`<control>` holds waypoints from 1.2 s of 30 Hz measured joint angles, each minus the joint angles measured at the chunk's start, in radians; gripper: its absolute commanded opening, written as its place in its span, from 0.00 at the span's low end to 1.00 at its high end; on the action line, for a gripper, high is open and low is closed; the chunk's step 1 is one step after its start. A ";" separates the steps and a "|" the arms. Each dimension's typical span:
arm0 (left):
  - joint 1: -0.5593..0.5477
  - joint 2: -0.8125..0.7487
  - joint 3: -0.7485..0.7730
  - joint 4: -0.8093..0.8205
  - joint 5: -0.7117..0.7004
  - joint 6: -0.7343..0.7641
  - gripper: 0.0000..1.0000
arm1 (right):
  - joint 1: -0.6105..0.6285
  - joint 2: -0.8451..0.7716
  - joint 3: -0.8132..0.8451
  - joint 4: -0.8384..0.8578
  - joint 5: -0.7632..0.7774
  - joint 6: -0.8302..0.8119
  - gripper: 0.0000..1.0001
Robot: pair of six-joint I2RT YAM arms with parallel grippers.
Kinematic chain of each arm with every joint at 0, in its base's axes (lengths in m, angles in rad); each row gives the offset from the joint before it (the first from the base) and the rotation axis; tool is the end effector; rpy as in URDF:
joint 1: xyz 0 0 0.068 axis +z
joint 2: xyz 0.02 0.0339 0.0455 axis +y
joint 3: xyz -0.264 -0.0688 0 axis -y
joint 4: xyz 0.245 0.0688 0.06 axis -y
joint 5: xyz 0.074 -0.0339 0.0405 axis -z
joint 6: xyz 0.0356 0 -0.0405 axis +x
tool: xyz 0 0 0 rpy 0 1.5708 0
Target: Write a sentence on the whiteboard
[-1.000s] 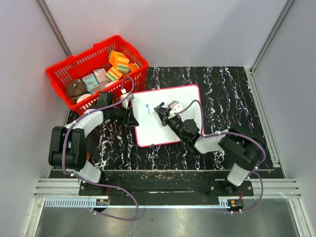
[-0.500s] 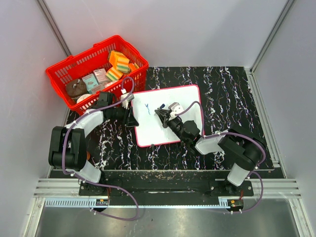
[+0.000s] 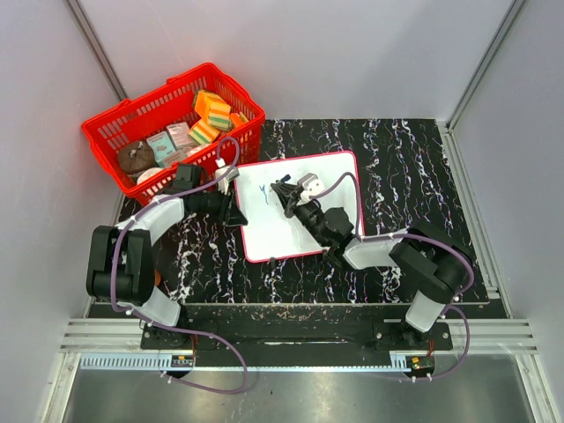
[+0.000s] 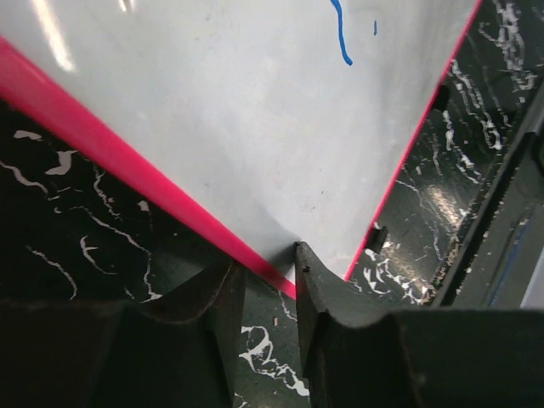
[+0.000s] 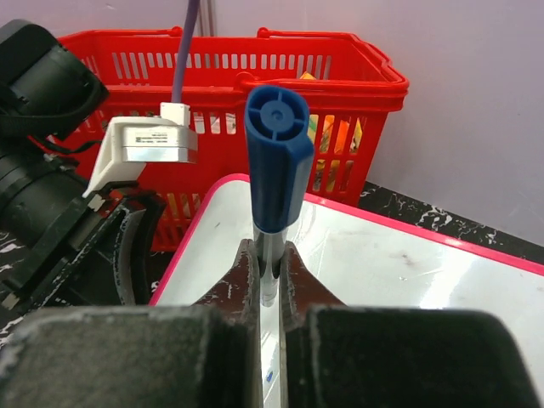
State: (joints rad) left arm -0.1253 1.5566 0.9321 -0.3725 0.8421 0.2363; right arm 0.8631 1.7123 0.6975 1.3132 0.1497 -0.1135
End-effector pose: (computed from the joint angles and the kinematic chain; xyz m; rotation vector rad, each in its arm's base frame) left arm 0.2974 -0.0642 0.2008 0.7272 2.2535 -1.0113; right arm 0.2263 0.2563 0.2305 -0.4890 1.1994 0.5487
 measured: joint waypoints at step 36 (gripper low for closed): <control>-0.002 -0.017 0.000 -0.027 0.021 -0.007 0.00 | 0.000 -0.007 -0.017 -0.002 0.030 -0.005 0.00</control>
State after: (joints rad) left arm -0.1268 1.5398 0.9318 -0.3992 0.8635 0.2291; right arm 0.8631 1.7054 0.6807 1.3117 0.1799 -0.1188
